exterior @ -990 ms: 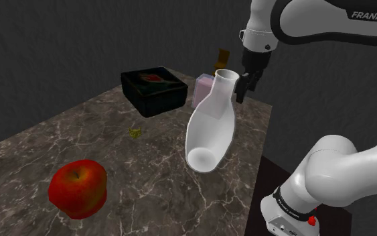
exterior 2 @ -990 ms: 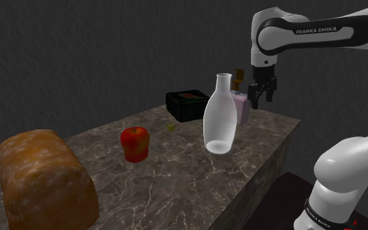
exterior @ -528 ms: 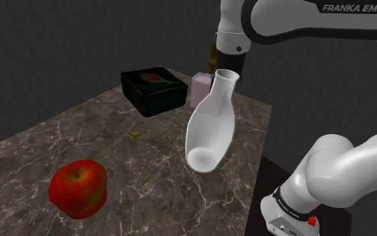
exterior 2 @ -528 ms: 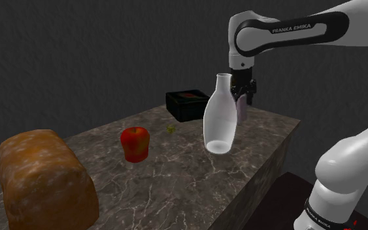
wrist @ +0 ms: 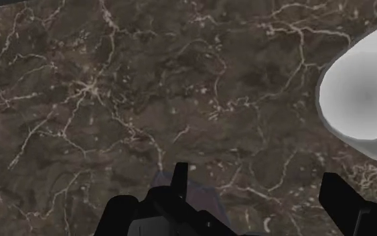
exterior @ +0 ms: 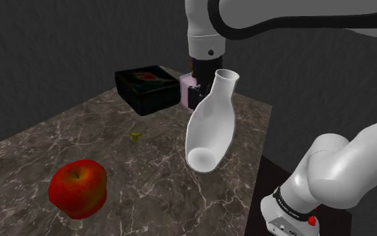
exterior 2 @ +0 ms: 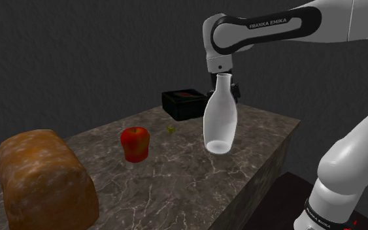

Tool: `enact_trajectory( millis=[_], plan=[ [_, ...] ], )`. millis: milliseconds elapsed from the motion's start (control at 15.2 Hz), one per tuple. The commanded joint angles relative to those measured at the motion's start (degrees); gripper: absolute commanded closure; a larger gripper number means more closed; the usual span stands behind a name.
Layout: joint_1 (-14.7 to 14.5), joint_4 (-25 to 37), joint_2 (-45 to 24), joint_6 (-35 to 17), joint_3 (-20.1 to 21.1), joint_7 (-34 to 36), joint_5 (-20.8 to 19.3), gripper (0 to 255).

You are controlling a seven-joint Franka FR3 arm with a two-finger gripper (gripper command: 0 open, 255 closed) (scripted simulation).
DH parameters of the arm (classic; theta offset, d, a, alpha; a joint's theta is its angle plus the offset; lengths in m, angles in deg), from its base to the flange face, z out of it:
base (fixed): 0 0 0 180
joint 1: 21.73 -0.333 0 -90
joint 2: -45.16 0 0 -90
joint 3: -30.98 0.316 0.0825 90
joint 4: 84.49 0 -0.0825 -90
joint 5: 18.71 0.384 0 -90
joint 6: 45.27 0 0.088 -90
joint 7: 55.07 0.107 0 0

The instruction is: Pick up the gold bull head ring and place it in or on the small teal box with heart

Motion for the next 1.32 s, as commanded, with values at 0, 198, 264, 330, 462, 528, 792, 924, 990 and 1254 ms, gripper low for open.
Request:
enact_trajectory(
  millis=[0,198,264,330,462,528,792,924,990,1254],
  plan=[
    [-0.25,3.17,-6.36,-9.68,1.63,1.92,0.77,0],
    [-0.87,8.34,-12.00,-10.05,3.86,4.75,1.13,0],
    [-1.20,10.20,-13.95,-10.10,4.48,5.72,1.11,0],
    [-1.47,12.13,-15.92,-10.11,5.16,6.69,1.04,0],
    [-2.13,16.23,-19.99,-9.99,6.45,8.67,0.72,0],
    [-2.61,18.42,-22.08,-9.86,6.96,9.66,0.48,0],
    [-4.90,27.50,-30.27,-8.82,8.52,13.34,-0.86,0],
    [-4.92,25.65,-30.01,-10.42,8.51,13.24,-0.74,0],
    [-4.93,24.76,-29.91,-11.21,8.52,13.20,-0.69,0],
    [-4.98,21.37,-29.63,-14.35,8.58,13.08,-0.55,0]
  ],
)
